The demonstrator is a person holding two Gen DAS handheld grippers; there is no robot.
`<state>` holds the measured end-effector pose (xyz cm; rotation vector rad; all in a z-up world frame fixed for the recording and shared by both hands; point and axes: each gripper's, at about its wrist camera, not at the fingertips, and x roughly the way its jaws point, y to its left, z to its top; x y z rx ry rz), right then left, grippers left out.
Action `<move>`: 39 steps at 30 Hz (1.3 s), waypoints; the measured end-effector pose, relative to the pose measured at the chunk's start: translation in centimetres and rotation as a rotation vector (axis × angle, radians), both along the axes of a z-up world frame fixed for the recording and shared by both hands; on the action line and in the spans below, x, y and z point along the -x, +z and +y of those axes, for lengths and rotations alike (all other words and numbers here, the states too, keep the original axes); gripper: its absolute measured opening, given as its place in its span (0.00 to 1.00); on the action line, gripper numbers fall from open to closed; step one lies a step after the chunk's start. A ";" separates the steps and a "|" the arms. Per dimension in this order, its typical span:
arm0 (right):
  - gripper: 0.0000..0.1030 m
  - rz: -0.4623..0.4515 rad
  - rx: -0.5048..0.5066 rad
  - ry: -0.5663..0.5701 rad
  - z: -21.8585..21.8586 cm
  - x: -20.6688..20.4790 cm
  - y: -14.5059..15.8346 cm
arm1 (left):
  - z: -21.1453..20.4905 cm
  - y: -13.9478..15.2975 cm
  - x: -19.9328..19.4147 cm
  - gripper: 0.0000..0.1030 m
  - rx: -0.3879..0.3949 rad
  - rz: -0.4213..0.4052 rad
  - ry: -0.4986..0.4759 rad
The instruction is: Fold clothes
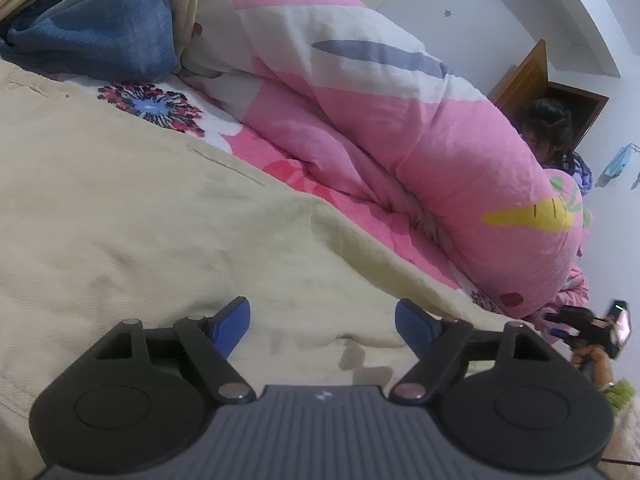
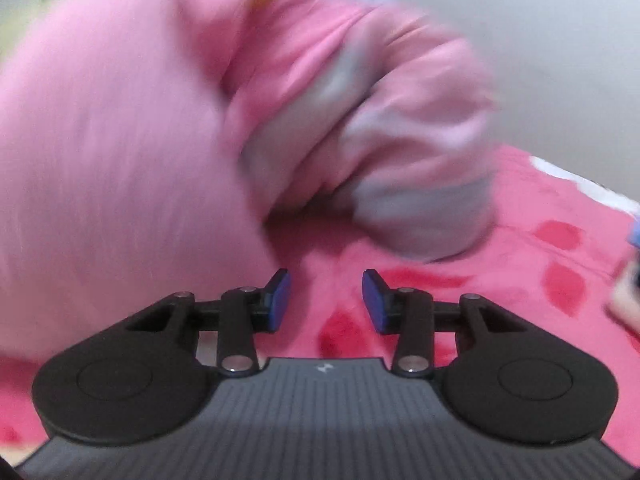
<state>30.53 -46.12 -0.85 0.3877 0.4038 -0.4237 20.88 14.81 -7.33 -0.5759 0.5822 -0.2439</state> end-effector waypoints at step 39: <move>0.35 0.279 0.261 1.215 43.1 -4.6 -1.8 | 1.3 0.7 1.9 0.78 -0.003 0.044 -0.057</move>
